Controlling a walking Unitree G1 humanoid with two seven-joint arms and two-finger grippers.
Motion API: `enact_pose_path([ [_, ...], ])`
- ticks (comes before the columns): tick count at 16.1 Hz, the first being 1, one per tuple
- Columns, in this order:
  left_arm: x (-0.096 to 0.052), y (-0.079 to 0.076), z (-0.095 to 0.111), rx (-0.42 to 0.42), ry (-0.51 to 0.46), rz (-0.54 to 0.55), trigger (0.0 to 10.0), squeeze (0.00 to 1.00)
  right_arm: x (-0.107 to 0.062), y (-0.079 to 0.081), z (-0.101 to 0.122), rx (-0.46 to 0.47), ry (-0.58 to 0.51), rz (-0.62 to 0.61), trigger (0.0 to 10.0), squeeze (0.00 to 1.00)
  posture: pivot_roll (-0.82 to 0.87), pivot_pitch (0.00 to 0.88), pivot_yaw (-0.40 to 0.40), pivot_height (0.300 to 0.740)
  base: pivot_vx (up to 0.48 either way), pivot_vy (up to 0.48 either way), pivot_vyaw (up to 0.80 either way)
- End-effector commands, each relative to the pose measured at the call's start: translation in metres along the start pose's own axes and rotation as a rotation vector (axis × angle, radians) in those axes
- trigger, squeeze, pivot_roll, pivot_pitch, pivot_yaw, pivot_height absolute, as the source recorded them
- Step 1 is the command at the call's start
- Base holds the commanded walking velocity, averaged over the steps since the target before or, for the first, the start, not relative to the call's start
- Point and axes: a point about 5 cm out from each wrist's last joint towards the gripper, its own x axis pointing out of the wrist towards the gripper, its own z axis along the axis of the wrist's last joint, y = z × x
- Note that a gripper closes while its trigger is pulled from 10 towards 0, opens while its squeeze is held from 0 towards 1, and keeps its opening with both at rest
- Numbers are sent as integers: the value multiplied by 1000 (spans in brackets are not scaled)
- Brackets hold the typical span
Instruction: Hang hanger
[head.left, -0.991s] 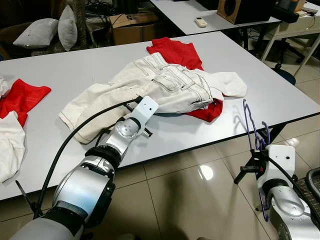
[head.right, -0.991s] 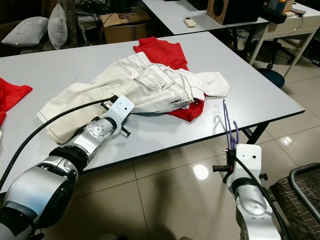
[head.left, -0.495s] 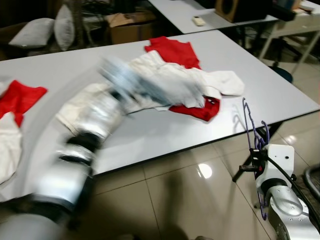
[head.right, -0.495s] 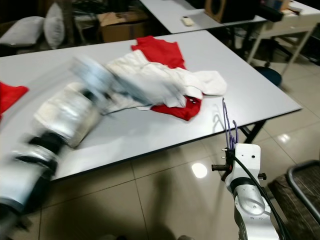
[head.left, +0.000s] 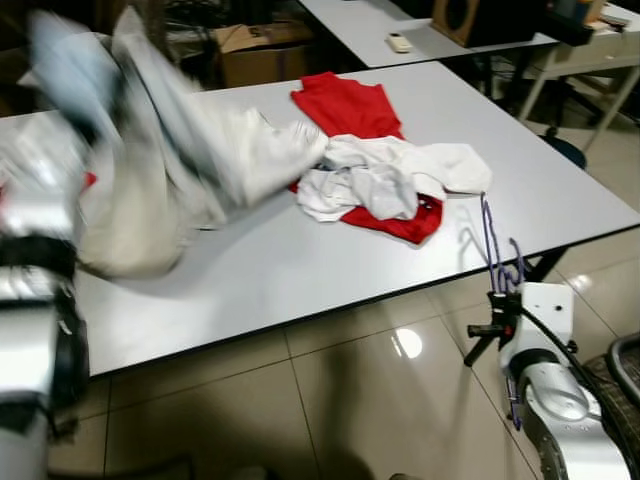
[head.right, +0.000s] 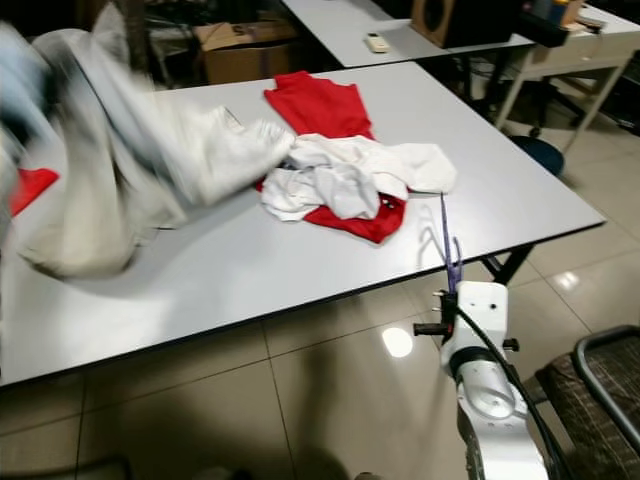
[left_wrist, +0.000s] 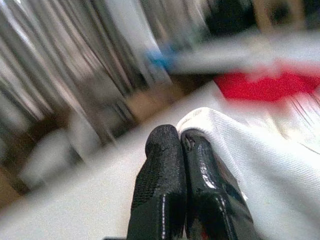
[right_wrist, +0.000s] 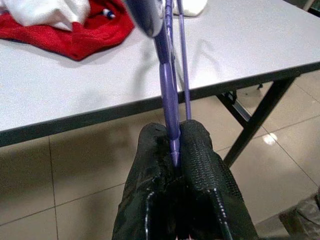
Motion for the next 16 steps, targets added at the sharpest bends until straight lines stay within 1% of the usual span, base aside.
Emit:
enact_pose_path([
  [1, 1, -12, -11, -2, 66, -56, 0, 0, 2, 1, 0, -5, 1, 7, 10000, 0, -137, 8, 18, 740, 0, 0, 0],
  [2, 1, -15, -15, -6, 80, -57, 0, 0, 2, 1, 0, -5, 1, 8, 10000, 0, -137, 8, 18, 740, 0, 0, 0],
  [3, -1, -32, -36, 10, 171, -87, 0, 0, 2, 2, -1, -6, 1, 8, 10000, 0, -141, 7, 22, 740, 0, 0, 0],
  [4, -2, -40, -47, 62, 249, -117, 0, 0, 2, 2, -1, -9, 0, 2, 10000, 0, -149, 3, 34, 740, 0, 0, 0],
  [5, -5, -39, -53, 110, 302, -130, 0, 0, 1, -1, -2, -5, 0, -12, 10000, 0, -153, 1, 41, 740, 0, 0, 0],
  [6, -6, -36, -52, 123, 309, -121, 1529, 0, 0, -2, -2, -3, 0, -19, 10000, 0, -153, 1, 41, 740, 0, 0, 0],
  [7, -2, -36, -40, 68, 236, -158, 10000, 0, 0, -3, -3, -3, 1, -22, 10000, 0, -155, 0, 50, 740, 0, 0, 0],
  [8, 1, -37, -28, 10, 155, -207, 10000, 1000, -1, -3, -4, -2, 2, -24, 10000, 0, -155, 0, 50, 740, 0, 0, 0],
  [9, 3, -36, -21, -1, 115, -217, 10000, 1000, -1, -2, -4, -1, 2, -24, 10000, 0, -149, 0, 54, 740, 0, 0, 0],
  [10, 3, -35, -19, -2, 107, -211, 10000, 1000, -1, -1, -4, 0, 2, -24, 10000, 0, -149, 0, 54, 740, 0, 0, 0],
  [11, 5, -31, -12, 8, 75, -184, 10000, 1000, 0, 0, -5, 3, 2, -22, 10000, 0, -144, 0, 55, 740, 0, 0, 0],
  [12, 7, -22, 2, -22, 6, -150, 10000, 1000, 0, 2, -5, 6, 2, -21, 10000, 0, -138, 0, 58, 740, 0, 0, 0],
  [13, 7, -22, 2, -22, 6, -150, 10000, 1000, 0, 2, -5, 6, 2, -21, 10000, 0, -138, 0, 58, 740, 0, 0, 0],
  [14, 8, -17, 14, -60, -46, -149, 10000, 1000, -1, 3, -6, 9, 2, -22, 10000, 0, -132, 0, 66, 740, 0, 0, 0],
  [15, 8, -16, 19, -85, -74, -168, 10000, 1000, -1, 3, -6, 12, 2, -24, 10000, 0, -131, 0, 73, 740, 0, 0, 0],
  [16, 10, -20, 26, -96, -103, -223, 10000, 1000, -1, 3, -7, 15, 2, -28, 10000, 0, -130, 0, 76, 740, 0, 0, 0],
])
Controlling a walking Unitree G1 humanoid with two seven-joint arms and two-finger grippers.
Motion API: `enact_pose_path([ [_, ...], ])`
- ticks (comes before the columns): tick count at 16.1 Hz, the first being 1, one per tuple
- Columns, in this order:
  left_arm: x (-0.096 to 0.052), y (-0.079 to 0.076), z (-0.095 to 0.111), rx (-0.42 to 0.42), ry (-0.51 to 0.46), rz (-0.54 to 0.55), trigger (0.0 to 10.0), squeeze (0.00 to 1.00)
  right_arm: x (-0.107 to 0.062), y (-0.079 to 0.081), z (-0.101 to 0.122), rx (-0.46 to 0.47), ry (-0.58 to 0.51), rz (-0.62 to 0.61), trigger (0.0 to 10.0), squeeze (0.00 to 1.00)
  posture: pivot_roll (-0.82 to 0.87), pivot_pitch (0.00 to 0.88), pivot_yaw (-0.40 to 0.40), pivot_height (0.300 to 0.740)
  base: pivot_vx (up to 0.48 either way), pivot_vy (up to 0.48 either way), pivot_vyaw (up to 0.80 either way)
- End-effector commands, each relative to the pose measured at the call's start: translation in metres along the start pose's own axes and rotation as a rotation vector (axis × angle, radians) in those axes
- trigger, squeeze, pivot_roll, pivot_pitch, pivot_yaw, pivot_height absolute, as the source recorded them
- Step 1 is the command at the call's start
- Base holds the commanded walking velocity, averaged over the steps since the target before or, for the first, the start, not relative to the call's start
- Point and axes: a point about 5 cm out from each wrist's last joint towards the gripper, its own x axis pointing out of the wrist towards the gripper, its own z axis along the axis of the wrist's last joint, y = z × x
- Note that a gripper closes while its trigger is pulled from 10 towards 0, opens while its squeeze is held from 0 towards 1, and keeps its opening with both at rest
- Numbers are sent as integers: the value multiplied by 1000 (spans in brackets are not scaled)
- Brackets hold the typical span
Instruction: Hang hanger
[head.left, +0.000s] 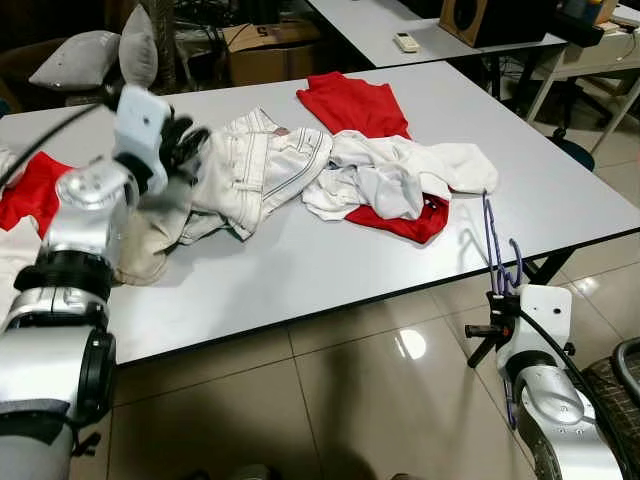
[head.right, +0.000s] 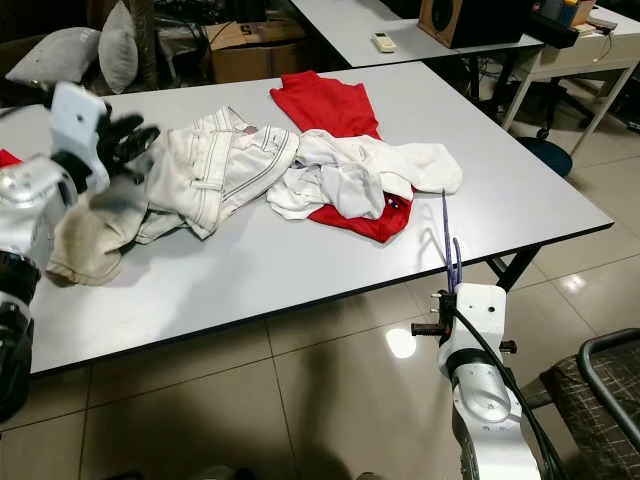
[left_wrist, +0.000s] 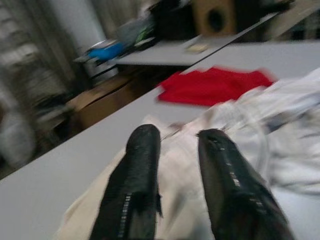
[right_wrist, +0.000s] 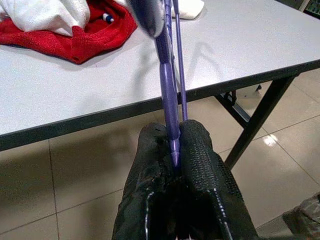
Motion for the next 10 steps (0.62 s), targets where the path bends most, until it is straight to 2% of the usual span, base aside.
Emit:
enact_pose_path([
  [1, 5, -4, 12, 10, -32, -73, 10000, 1000, 0, 0, -6, -2, 22, -6, 10000, 0, -129, 0, 79, 740, 0, 0, 0],
  [3, 14, -35, 11, 12, -3, -295, 10000, 1000, -1, 0, -7, 2, 22, -16, 10000, 0, -133, 0, 98, 740, 0, 0, 0],
  [4, 16, -42, 10, 0, 0, -326, 10000, 1000, -1, 0, -7, 3, 21, -20, 10000, 0, -133, 0, 98, 740, 0, 0, 0],
  [6, 18, -79, -12, -12, 119, -484, 10000, 1000, -3, -2, -9, 6, 22, -32, 10000, 0, -138, 0, 107, 740, 0, 0, 0],
  [7, 18, -90, -24, 17, 154, -477, 10000, 1000, -4, -2, -9, 6, 22, -34, 10000, 0, -143, 0, 112, 740, 0, 0, 0],
  [8, 18, -100, -38, 77, 201, -426, 10000, 1000, -4, -2, -9, 7, 21, -36, 10000, 0, -144, 0, 116, 740, 0, 0, 0],
  [9, 17, -103, -42, 91, 204, -381, 10000, 471, -4, -2, -9, 7, 21, -38, 10000, 0, -145, 0, 119, 740, 0, 0, 0],
  [10, 14, -107, -49, 60, 197, -257, 10000, 0, -4, -1, -9, 8, 19, -40, 10000, 0, -145, 0, 124, 740, 0, 0, 0],
])
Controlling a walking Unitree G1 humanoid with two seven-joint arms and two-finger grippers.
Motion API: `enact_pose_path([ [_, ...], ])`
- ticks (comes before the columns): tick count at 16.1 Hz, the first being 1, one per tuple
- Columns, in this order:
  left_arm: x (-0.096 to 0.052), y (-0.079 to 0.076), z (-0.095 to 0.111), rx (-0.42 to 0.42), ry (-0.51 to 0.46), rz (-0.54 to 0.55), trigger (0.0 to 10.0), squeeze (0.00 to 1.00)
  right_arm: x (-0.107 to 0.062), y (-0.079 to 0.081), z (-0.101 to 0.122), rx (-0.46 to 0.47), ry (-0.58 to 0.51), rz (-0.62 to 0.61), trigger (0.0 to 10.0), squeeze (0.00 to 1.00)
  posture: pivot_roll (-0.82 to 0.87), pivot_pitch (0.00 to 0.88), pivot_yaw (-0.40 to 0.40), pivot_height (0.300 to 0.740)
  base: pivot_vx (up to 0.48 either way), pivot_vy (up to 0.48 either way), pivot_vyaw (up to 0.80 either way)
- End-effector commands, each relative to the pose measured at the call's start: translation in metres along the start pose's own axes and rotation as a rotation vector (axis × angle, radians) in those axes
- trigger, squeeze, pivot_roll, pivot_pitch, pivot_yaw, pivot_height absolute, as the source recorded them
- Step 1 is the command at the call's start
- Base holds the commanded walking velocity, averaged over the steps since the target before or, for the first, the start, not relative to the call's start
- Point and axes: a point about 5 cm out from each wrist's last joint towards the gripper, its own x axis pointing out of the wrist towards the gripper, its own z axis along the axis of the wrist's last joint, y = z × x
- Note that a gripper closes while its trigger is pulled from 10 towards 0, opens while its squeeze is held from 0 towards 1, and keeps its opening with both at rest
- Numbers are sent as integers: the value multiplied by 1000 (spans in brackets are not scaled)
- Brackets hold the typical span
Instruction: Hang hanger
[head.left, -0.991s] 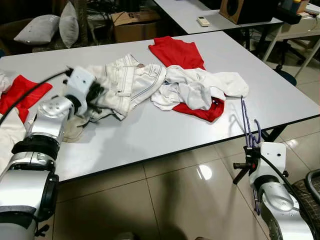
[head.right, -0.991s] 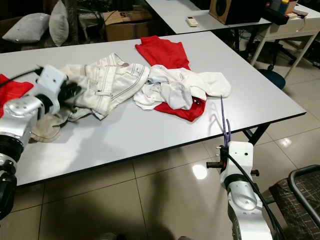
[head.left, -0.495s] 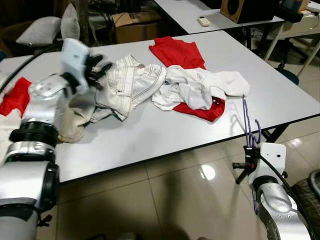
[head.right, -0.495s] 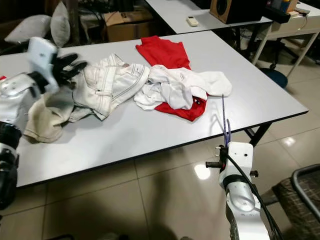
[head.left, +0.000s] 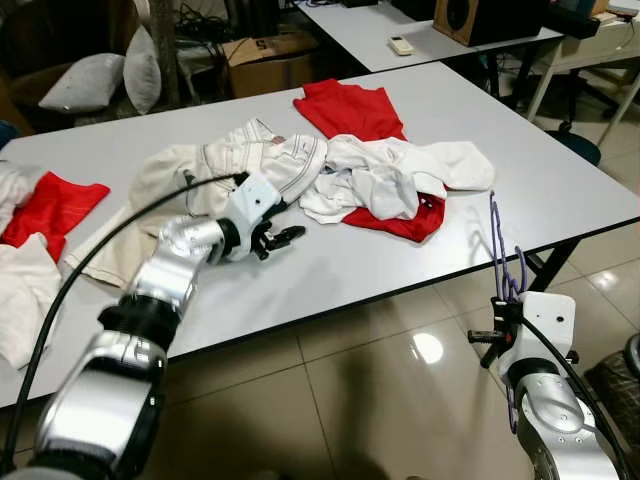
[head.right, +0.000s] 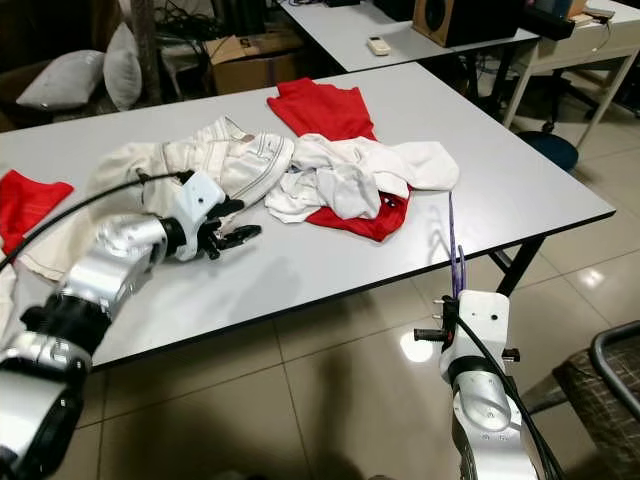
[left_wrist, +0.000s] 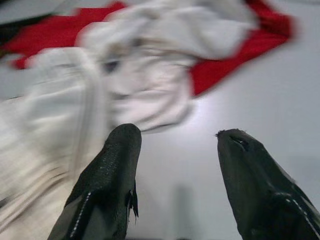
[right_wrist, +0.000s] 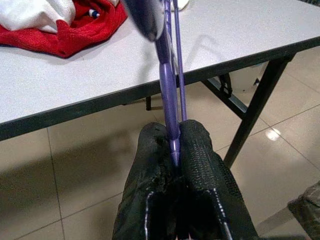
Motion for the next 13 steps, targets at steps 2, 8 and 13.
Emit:
enact_pose_path([
  [2, -7, 1, -5, -5, -10, 188, 10000, 0, 0, 1, -3, 6, 13, -7, 10000, 0, -145, 0, 124, 740, 0, 0, 0],
  [8, 6, -34, -37, 21, 28, 350, 10000, 0, 4, 6, 0, -3, 9, 23, 10000, 0, -133, 0, 92, 740, 0, 0, 0],
  [13, 15, -41, -48, 227, 117, 412, 10000, 0, 3, 3, 0, -9, 5, 13, 10000, 0, -160, 0, 109, 740, 0, 0, 0],
])
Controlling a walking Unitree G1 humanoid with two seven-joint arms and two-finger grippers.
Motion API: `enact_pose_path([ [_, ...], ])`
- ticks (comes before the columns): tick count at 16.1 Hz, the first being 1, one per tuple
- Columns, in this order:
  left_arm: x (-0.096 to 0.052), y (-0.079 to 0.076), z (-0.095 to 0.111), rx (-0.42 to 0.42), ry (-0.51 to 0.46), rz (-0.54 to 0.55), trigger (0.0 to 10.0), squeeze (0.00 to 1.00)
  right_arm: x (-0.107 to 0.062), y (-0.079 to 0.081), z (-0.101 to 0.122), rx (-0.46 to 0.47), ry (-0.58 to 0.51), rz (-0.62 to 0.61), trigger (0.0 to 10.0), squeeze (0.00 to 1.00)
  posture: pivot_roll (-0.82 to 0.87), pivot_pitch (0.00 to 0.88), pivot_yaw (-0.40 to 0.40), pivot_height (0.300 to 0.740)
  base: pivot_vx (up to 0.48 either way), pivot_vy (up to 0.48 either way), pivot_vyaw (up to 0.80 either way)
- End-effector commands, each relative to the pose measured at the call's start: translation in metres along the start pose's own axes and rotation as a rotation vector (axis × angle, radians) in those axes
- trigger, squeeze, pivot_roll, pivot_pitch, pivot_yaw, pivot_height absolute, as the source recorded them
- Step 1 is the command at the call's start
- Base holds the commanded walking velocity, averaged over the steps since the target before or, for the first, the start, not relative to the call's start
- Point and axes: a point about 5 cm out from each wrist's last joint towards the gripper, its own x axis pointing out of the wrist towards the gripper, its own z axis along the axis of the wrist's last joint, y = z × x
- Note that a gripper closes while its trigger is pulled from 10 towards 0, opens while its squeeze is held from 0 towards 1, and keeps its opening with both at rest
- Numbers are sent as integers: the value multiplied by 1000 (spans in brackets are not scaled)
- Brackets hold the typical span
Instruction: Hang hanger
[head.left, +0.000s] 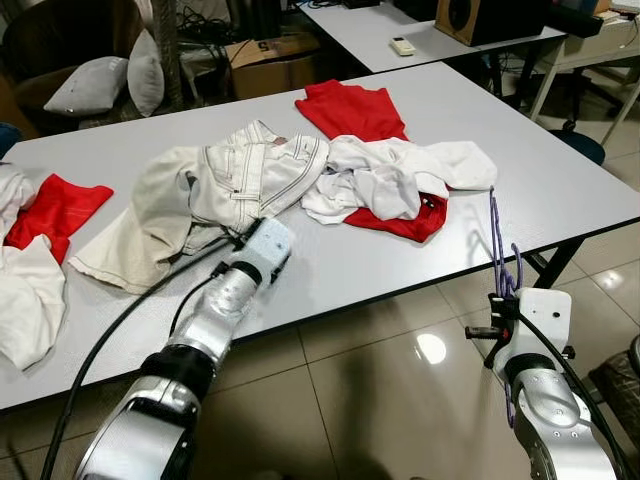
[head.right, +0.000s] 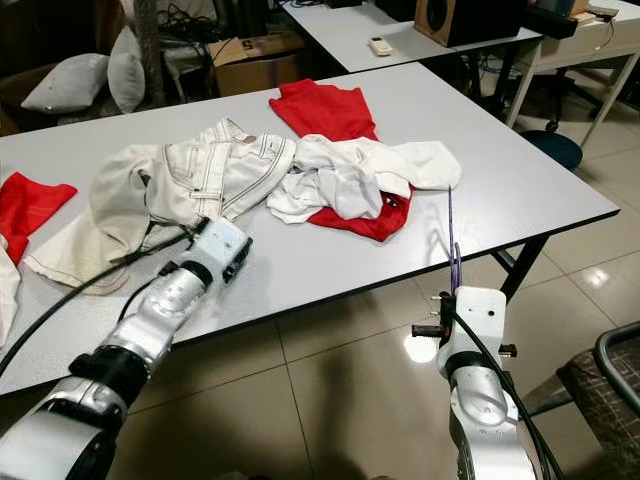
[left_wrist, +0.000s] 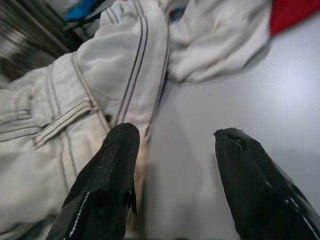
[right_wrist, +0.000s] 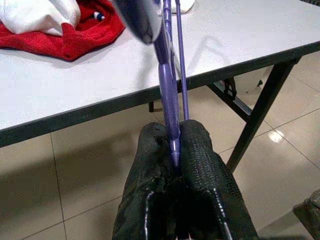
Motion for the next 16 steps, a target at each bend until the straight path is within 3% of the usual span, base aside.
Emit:
enact_pose_path([
  [1, 1, 11, -2, 77, 3, 80, 10000, 0, -2, 0, -2, -2, 14, 1, 10000, 0, -164, 0, 111, 740, 0, 0, 0],
  [4, 0, 33, -11, 163, 30, 236, 10000, 0, -2, 0, -2, -1, 14, -5, 10000, 0, -165, 0, 111, 740, 0, 0, 0],
  [7, -3, 41, -25, 148, 100, 282, 10000, 0, 1, 2, 0, -4, 10, 6, 10000, 0, -158, 0, 94, 740, 0, 0, 0],
  [9, -4, 43, -31, 92, 135, 284, 10000, 0, 2, 2, 1, -8, 8, 13, 10000, 0, -157, 0, 90, 740, 0, 0, 0],
  [10, -1, 38, -24, -18, 90, 246, 10000, 0, 2, 1, 1, -13, 8, 18, 10000, 0, -156, 0, 85, 740, 0, 0, 0],
  [11, 1, 33, -19, -32, 68, 217, 10000, 0, 2, 1, 1, -14, 9, 19, 10000, 0, -156, 0, 85, 740, 0, 0, 0],
  [12, 4, 22, -12, -96, 33, 155, 10000, 0, 2, 2, 1, -14, 9, 21, 10000, 0, -154, 0, 82, 740, 0, 0, 0],
  [13, 5, 13, -8, -79, 17, 117, 10000, 0, 3, 3, 1, -14, 8, 22, 10000, 0, -157, 0, 83, 740, 0, 0, 0],
  [16, 7, 6, -8, -69, 37, 83, 10000, 0, 2, 2, 2, -17, 7, 23, 10000, 0, -172, 6, 86, 740, 0, 0, 0],
])
